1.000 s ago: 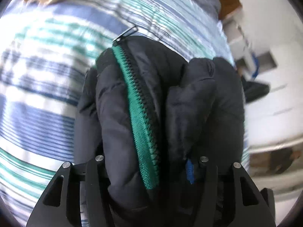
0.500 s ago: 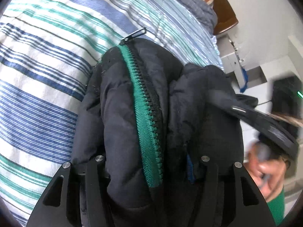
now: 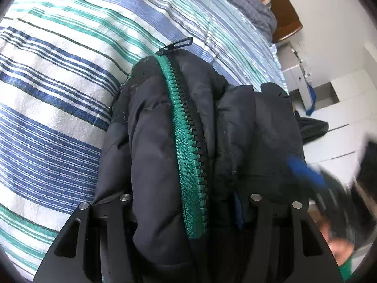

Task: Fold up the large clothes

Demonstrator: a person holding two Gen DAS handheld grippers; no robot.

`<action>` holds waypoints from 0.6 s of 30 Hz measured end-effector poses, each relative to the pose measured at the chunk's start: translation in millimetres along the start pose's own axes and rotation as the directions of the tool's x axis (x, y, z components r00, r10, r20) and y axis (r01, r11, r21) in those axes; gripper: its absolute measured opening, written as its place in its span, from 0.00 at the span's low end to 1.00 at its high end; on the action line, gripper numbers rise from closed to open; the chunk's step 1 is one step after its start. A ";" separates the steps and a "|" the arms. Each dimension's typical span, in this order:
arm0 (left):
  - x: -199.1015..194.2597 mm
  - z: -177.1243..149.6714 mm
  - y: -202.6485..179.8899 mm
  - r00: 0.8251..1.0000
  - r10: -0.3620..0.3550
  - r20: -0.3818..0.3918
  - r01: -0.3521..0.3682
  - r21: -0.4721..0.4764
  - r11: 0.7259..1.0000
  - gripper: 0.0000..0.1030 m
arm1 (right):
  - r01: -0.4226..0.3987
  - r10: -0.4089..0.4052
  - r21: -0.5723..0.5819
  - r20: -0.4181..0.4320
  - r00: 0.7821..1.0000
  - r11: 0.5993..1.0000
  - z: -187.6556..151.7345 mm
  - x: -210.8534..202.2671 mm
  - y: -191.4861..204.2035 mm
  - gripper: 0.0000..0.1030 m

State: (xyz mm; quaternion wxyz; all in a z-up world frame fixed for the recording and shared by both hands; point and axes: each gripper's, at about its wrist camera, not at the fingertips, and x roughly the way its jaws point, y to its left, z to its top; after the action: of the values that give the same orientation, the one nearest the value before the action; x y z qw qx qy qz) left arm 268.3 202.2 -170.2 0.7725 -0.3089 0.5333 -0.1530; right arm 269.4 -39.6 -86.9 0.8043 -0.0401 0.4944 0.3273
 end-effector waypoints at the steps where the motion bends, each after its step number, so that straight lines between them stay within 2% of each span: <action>1: -0.1 0.2 0.6 1.000 -0.002 -0.003 0.002 -0.002 1.000 0.56 | -0.034 0.034 -0.010 -0.010 0.999 0.999 -15.0 -15.7 4.6 0.32; 3: 0.6 1.5 0.1 1.000 -0.002 -0.003 0.002 0.000 1.000 0.56 | -0.065 0.065 -0.051 -0.002 0.998 0.997 -53.8 -49.5 17.0 0.32; 5: 0.6 2.1 0.2 1.000 -0.007 0.000 0.007 -0.001 1.000 0.56 | -0.022 0.024 -0.102 0.024 0.999 0.995 -88.1 -72.3 31.1 0.32; 8: 2.2 4.5 -0.4 1.000 -0.011 0.001 0.011 0.001 1.000 0.56 | 0.023 -0.017 -0.094 0.065 0.998 0.995 -135.1 -86.4 42.5 0.34; 10: 3.4 4.8 -2.2 1.000 -0.016 -0.003 0.016 0.011 1.000 0.58 | 0.074 -0.070 -0.072 0.051 0.996 0.995 -145.8 -68.5 39.2 0.32; 12: 4.9 4.3 -7.0 1.000 -0.010 -0.002 0.010 0.029 1.000 0.61 | 0.090 -0.090 -0.016 0.009 0.996 0.996 -153.3 -46.1 32.0 0.32; 15: 5.8 3.2 -9.8 1.000 0.004 0.010 -0.004 0.037 0.999 0.62 | 0.156 -0.155 -0.052 0.024 0.988 0.986 -159.7 -23.6 33.9 0.32; 18: 8.1 3.5 -6.6 1.000 -0.009 0.011 0.009 0.024 1.000 0.63 | 0.143 -0.142 -0.025 0.051 0.989 0.989 -160.9 -16.0 25.9 0.31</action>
State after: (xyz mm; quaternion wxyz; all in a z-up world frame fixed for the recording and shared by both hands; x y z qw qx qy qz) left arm 275.2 193.7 -171.0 0.7785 -0.3029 0.5256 -0.1613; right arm 126.2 -89.6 -148.7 0.8368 -0.0788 0.4659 0.2767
